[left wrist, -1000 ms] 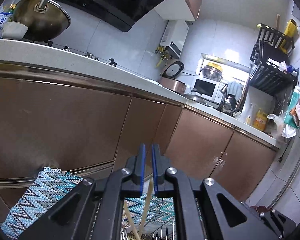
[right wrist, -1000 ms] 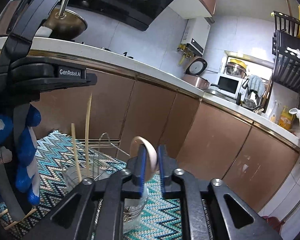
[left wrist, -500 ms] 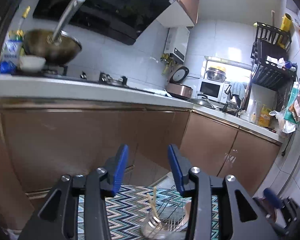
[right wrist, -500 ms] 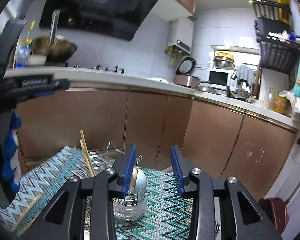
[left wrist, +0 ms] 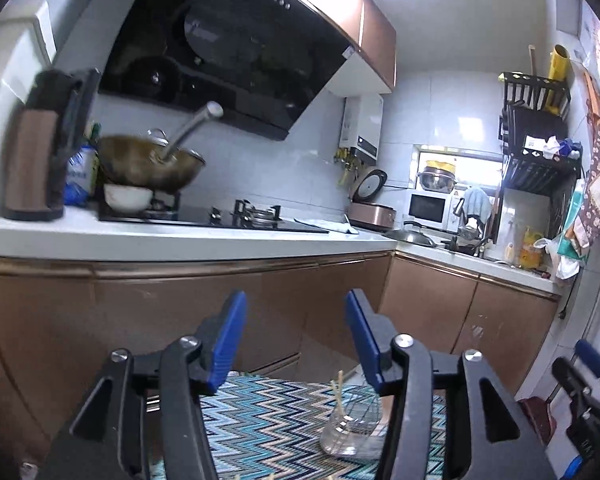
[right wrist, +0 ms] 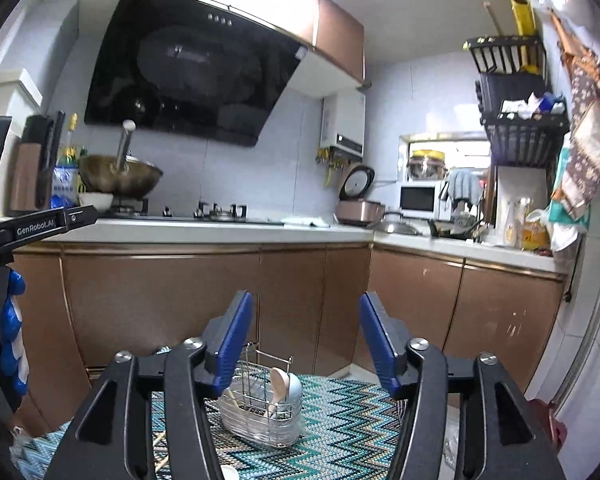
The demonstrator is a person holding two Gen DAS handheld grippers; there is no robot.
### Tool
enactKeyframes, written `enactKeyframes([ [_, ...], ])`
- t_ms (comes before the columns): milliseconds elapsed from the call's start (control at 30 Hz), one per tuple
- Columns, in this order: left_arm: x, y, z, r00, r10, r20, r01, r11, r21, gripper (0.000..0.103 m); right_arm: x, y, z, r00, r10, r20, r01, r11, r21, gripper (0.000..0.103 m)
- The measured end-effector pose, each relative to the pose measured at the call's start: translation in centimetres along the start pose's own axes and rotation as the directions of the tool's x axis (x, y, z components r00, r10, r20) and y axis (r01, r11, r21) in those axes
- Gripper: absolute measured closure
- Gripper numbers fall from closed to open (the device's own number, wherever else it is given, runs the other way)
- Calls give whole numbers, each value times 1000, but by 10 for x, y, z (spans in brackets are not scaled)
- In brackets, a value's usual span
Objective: Organize utensils
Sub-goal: 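Raise both open tools away from the utensil holder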
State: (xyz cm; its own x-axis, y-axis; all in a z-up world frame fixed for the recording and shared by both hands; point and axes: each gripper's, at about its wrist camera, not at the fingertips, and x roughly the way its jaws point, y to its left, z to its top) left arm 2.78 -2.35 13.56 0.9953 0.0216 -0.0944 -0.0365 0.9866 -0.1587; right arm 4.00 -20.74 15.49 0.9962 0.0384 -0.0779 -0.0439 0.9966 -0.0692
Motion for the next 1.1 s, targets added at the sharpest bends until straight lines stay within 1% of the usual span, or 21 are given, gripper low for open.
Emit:
enactKeyframes([
  [67, -10, 1, 2, 1000, 5, -1, -5, 1000, 10, 51, -12, 4, 4, 1000, -4, 7, 4, 1000, 1, 36],
  [100, -19, 3, 3, 1000, 5, 0, -5, 1000, 12, 50, -17, 5, 6, 1000, -7, 11, 7, 1000, 3, 34],
  [200, -34, 8, 3, 1000, 14, -1, -14, 1000, 12, 47, -36, 12, 9, 1000, -6, 25, 6, 1000, 8, 23],
  [233, -39, 9, 3, 1000, 17, -3, -17, 1000, 12, 47, -43, 15, 10, 999, -9, 31, 8, 1000, 6, 19],
  [267, -44, 11, 3, 1000, 15, -7, -15, 1000, 10, 47, -47, 16, 9, 999, -10, 36, 10, 1000, 5, 16],
  [500, -80, 24, 7, 1000, 8, 10, -8, 1000, -13, 47, -81, 22, 16, 997, -2, 75, 1, 1000, 10, 16],
  [767, -110, 41, 11, 999, 12, 33, -11, 999, -36, 47, -114, 28, 24, 991, 0, 135, -1, 1000, 9, 1],
  [833, -116, 45, 11, 999, 16, 33, -15, 999, -39, 47, -121, 30, 24, 989, 2, 145, -3, 1000, 6, 0],
  [933, -122, 50, 10, 999, 21, 37, -20, 999, -42, 47, -126, 32, 25, 989, -1, 145, 1, 1000, 2, 0],
  [1100, -128, 53, 9, 999, 35, 41, -34, 999, -29, 46, -127, 32, 22, 992, -8, 123, 7, 1000, 13, 0],
])
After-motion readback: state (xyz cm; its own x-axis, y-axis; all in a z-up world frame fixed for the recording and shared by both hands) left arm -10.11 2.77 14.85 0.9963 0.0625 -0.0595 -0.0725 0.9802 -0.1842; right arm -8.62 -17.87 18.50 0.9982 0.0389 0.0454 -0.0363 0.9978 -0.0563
